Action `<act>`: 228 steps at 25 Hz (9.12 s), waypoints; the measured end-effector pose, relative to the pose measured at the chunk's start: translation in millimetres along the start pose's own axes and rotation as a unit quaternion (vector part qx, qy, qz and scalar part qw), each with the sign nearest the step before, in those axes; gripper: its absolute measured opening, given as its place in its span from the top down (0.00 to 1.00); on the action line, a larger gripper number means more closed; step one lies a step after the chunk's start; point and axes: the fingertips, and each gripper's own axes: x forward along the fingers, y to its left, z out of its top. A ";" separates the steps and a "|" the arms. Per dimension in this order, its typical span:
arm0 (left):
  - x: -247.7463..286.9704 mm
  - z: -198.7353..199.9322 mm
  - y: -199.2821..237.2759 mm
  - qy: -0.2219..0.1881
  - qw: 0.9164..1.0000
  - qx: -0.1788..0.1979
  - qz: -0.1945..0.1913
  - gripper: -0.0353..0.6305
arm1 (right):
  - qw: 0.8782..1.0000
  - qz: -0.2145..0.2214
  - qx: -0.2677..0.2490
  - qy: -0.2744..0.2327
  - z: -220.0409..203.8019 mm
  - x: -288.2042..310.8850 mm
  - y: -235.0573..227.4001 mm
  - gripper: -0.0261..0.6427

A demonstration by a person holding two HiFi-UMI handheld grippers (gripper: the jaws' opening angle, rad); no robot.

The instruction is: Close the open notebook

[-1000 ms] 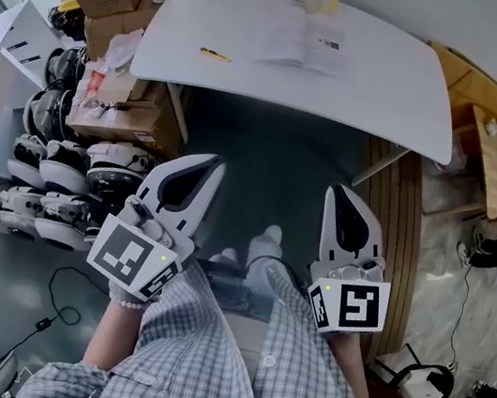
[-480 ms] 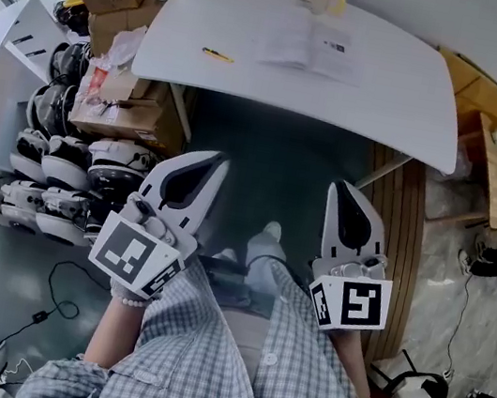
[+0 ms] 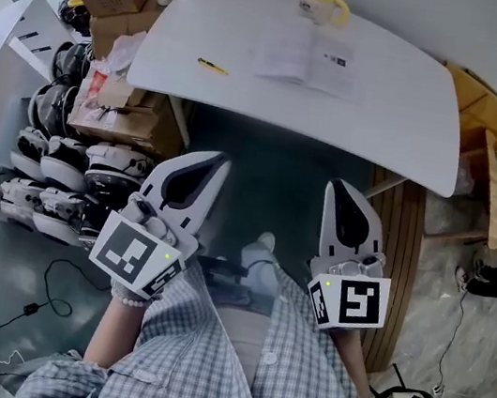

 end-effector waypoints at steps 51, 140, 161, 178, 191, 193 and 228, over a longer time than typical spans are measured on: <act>129.3 0.2 -5.5 0.002 0.998 -0.013 0.065 0.94 | 0.997 0.077 -0.004 0.001 -16.3 79.1 -123.1 0.93; 272.2 -120.5 174.1 0.093 0.938 -0.319 0.100 0.93 | 0.993 0.098 -0.016 0.063 -37.4 248.5 -189.9 0.93; 301.6 -205.9 179.6 0.085 0.833 -0.520 0.168 0.72 | 0.987 0.136 -0.031 0.075 -39.3 271.9 -227.8 0.93; 315.8 -258.8 172.8 0.056 0.725 -0.658 0.194 0.61 | 0.989 0.127 -0.028 0.077 -43.9 272.0 -258.5 0.93; 322.9 -264.3 197.6 0.010 0.701 -0.678 0.222 0.62 | 0.989 0.116 -0.025 0.083 -48.2 272.7 -268.9 0.93; 320.8 -267.2 197.0 0.019 0.702 -0.674 0.229 0.70 | 0.989 0.116 -0.025 0.083 -48.0 273.2 -267.8 0.93; 336.4 -228.1 185.2 0.134 0.846 -0.463 0.227 0.89 | 0.990 0.105 -0.028 0.094 -53.1 257.9 -261.6 0.93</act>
